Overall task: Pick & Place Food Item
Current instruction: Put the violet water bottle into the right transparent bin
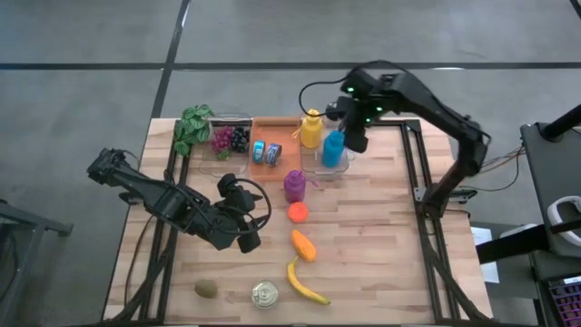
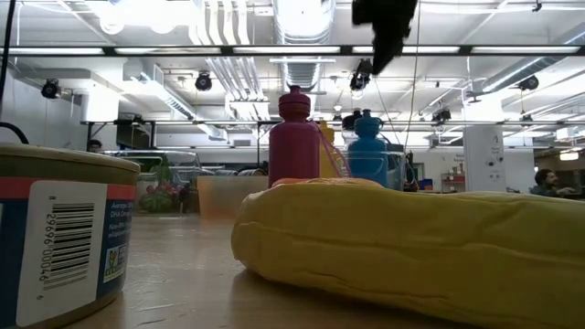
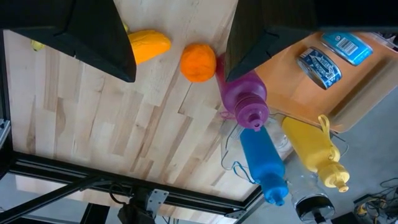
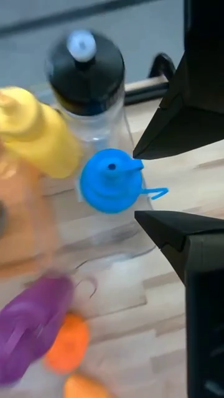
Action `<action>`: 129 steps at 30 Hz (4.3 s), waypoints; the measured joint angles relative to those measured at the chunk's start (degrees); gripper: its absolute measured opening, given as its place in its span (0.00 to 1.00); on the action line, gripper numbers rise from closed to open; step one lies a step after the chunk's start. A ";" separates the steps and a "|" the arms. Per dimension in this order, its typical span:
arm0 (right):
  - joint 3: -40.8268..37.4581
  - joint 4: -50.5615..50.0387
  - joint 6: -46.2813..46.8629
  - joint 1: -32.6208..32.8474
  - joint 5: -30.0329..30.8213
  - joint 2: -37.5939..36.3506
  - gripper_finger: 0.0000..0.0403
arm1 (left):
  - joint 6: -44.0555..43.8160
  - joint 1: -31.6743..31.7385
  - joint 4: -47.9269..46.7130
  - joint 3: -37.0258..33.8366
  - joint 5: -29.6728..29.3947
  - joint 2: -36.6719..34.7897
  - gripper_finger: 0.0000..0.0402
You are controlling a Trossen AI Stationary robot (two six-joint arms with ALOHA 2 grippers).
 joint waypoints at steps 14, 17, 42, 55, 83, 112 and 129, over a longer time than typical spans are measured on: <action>0.33 4.41 8.84 16.54 0.02 -15.21 0.19 | 0.04 0.00 -0.02 0.00 0.00 0.00 0.62; 0.27 4.63 9.82 21.64 0.07 -16.34 0.16 | 0.04 0.06 -0.01 0.00 0.00 0.00 0.61; 0.18 6.55 5.03 35.57 1.36 -19.53 0.11 | 10.10 10.97 21.57 -8.78 3.05 0.15 0.60; 0.17 6.71 4.76 35.57 1.38 -19.42 0.11 | 16.16 21.92 36.23 -20.05 10.38 0.15 0.57; -0.02 7.29 5.49 35.52 1.50 -18.35 0.11 | 28.17 28.96 63.46 -37.14 21.33 0.15 0.44; -0.02 9.00 5.97 35.52 1.51 -18.35 0.11 | 29.73 30.12 71.40 -38.77 21.46 5.07 0.40; -0.02 8.98 5.95 35.52 1.51 -18.35 0.11 | 30.25 30.12 71.73 -38.77 22.83 5.07 0.14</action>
